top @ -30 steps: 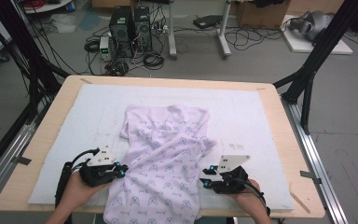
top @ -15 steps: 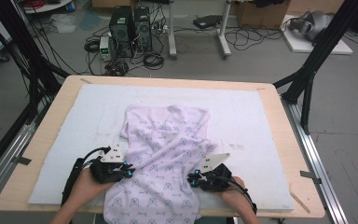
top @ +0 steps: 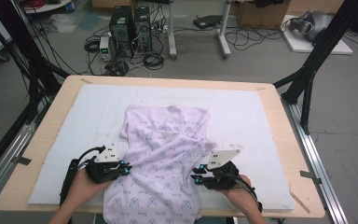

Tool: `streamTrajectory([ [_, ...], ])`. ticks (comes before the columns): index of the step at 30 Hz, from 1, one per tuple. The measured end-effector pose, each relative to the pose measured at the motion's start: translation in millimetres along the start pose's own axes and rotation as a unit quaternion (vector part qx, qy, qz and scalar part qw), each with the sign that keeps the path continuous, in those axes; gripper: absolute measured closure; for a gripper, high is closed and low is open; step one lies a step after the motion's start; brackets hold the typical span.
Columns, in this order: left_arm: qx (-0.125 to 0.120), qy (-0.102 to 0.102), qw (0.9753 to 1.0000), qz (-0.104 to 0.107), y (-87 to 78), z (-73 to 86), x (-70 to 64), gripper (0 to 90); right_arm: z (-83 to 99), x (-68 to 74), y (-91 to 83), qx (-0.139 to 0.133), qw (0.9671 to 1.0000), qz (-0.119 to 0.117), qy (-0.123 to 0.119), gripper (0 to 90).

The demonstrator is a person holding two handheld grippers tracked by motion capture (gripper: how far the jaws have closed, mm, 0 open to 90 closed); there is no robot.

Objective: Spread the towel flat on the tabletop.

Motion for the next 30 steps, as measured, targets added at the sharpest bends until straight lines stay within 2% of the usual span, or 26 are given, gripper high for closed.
streamTrajectory([
  [2, -0.001, 0.0, 1.0, -0.006, -0.1, 0.4, 1.3, 85.7, 2.6, -3.1, 6.7, 0.002, 1.0, -0.001, 0.005, 66.8],
  [4, -0.005, -0.002, 1.0, -0.008, -1.5, 0.6, 2.4, 85.9, 7.9, -4.9, 17.0, 0.017, 0.9998, -0.001, 0.014, 66.9],
  [5, -0.006, -0.003, 0.9999, -0.009, -2.4, 1.1, 3.0, 85.9, 11.7, -5.2, 22.8, 0.034, 0.9993, -0.002, 0.018, 70.9],
  [7, -0.007, -0.008, 0.9999, -0.009, -4.0, 2.6, 4.5, 85.9, 14.0, -3.9, 26.9, 0.025, 0.9994, -0.01, 0.02, 82.1],
  [9, -0.009, -0.011, 0.9999, -0.007, -5.2, 3.5, 4.5, 85.9, 13.9, -1.6, 25.6, 0.028, 0.9995, -0.008, 0.012, 86.2],
  [14, -0.016, -0.007, 0.9998, -0.005, -6.8, 0.8, 0.3, 85.8, 13.5, 1.9, 14.1, 0.035, 0.9994, -0.004, -0.001, 86.9],
  [20, -0.026, -0.003, 0.9997, -0.002, -9.2, -4.5, -3.8, 85.7, 1.5, 8.1, -16.7, 0.005, 0.9999, 0.011, -0.005, 86.9],
  [23, -0.027, -0.006, 0.9996, -0.004, -9.9, -3.9, -3.7, 85.7, -9.2, 12.9, -22.4, -0.009, 0.9998, 0.005, -0.016, 86.8],
  [26, -0.018, -0.006, 0.9998, -0.007, -9.6, 0.9, -2.2, 85.7, -14.1, 17.3, -13.6, -0.003, 0.9996, -0.007, -0.029, 86.6],
  [30, 0.001, -0.009, 0.9999, -0.01, -7.2, 12.2, 2.7, 85.6, -1.8, 22.7, 7.4, 0.029, 0.9987, -0.029, -0.029, 86.1],
])
Point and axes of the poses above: each handheld gripper's, and its own axes: y roughly forward along the jaws, z roughly out of its underside, x roughly to its left, the point moved 5 cm from there along y, roughly forward along the jaws, and after that the axes turned 7 degrees about -y, right-handed, at the moved point
